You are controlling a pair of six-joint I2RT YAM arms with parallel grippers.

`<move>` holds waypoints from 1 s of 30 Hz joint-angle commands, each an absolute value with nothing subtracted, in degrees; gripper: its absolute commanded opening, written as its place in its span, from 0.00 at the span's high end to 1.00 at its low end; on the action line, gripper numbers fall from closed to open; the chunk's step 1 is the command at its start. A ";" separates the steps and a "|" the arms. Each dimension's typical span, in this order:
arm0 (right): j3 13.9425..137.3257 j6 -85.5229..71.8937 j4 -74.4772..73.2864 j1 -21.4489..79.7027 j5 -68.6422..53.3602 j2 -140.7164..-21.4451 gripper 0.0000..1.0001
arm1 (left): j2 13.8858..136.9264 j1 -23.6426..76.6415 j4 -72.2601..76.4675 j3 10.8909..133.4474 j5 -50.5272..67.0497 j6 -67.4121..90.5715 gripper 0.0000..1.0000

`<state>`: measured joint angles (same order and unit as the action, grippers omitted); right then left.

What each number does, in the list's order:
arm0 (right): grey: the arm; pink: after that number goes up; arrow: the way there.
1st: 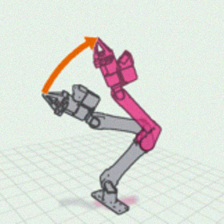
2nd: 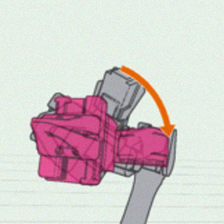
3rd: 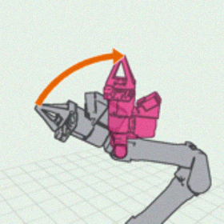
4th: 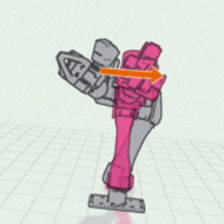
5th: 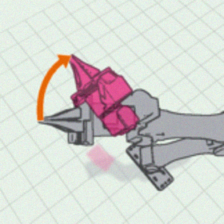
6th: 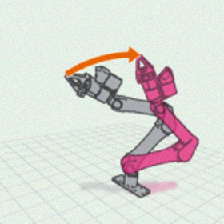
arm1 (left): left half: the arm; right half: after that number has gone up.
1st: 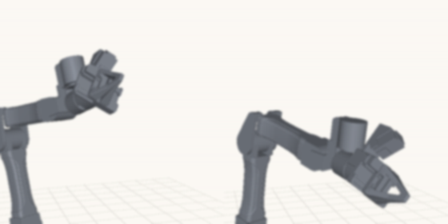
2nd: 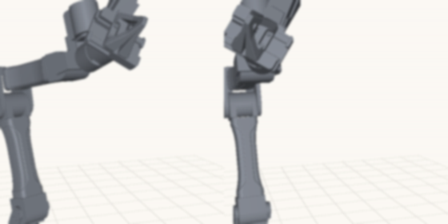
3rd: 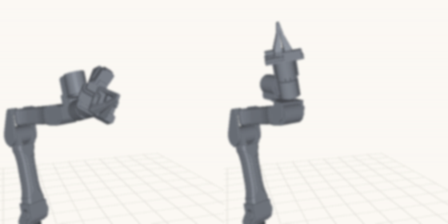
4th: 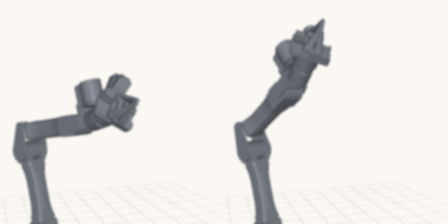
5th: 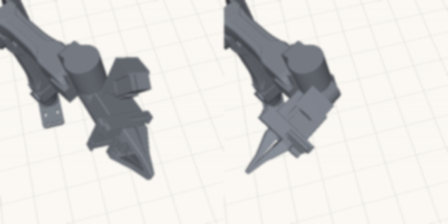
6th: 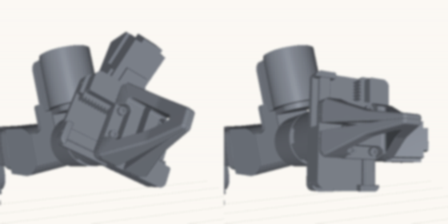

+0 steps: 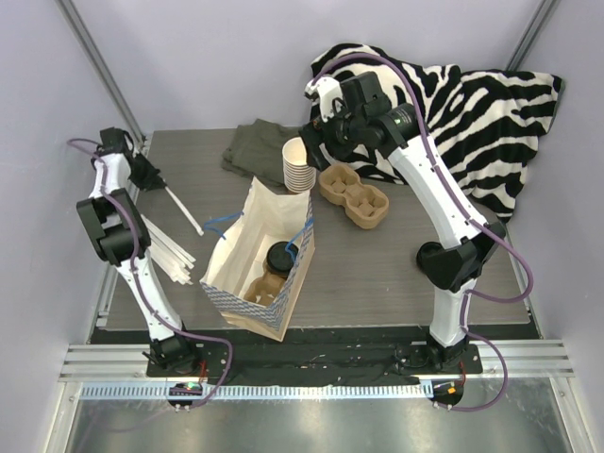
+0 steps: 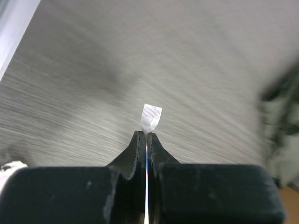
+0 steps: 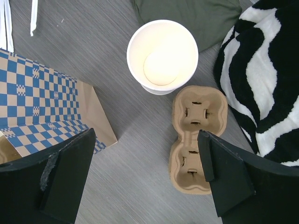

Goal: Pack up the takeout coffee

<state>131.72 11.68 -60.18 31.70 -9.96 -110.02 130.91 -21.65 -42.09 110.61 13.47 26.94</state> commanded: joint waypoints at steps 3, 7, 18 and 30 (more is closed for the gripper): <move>134.12 11.16 -59.42 31.73 -8.00 -108.37 0.00 | 116.64 -21.18 -34.54 113.81 18.10 25.76 1.00; 132.37 10.81 -57.22 31.82 -6.51 -106.71 0.00 | 108.05 -20.31 -34.63 116.45 19.34 21.37 1.00; 126.22 8.97 -50.54 31.82 -4.48 -102.14 0.00 | 90.72 -18.72 -34.19 124.01 31.01 17.22 1.00; 123.49 8.52 -49.48 31.82 -3.08 -98.97 0.00 | 80.60 -3.44 -37.16 125.95 40.52 16.18 1.00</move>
